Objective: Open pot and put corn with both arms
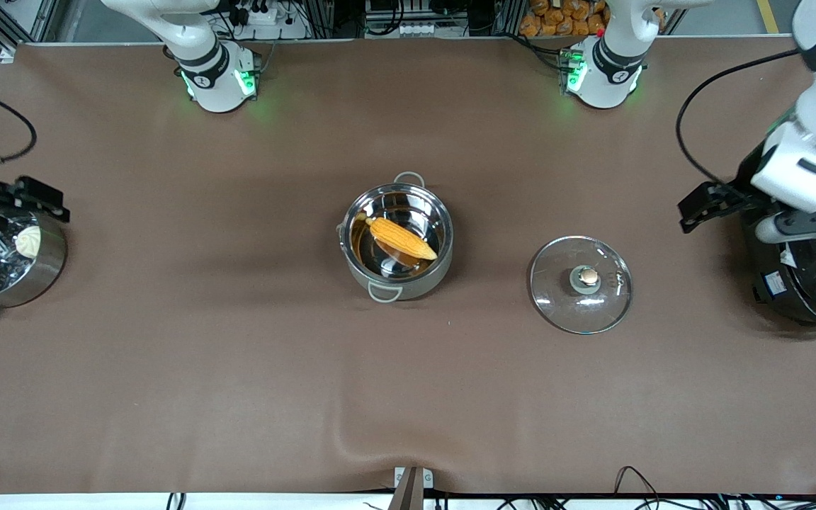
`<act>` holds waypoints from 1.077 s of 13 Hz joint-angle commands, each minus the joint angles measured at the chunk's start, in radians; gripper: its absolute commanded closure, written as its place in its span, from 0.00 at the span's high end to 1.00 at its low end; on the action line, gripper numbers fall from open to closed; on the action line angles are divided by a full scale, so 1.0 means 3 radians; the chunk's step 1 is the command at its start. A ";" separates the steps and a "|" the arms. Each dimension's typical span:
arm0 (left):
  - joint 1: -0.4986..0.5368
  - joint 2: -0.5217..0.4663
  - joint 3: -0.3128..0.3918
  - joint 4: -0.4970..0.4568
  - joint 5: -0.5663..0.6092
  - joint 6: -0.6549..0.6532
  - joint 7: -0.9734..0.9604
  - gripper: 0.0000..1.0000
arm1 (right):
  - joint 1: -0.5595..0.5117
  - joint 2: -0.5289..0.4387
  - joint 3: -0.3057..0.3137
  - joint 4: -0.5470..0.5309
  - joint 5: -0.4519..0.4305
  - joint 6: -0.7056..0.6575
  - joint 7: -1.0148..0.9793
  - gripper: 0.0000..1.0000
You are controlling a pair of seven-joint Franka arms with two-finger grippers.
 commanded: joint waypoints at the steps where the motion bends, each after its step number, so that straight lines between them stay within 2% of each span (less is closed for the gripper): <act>1: 0.0017 -0.0105 0.0004 -0.0006 0.0045 -0.0109 0.0089 1.00 | -0.0086 -0.0418 0.0089 -0.0442 0.0036 0.0047 0.0101 1.00; 6: 0.0017 -0.0120 0.0009 0.0060 0.0055 -0.0298 0.0100 1.00 | -0.0137 -0.0445 0.0130 -0.0423 0.0052 -0.0167 0.0433 1.00; 14: 0.0028 -0.0074 0.0003 0.0081 0.0019 -0.0304 0.0095 1.00 | -0.0107 -0.0445 0.0125 -0.0423 0.0062 -0.0163 0.0414 1.00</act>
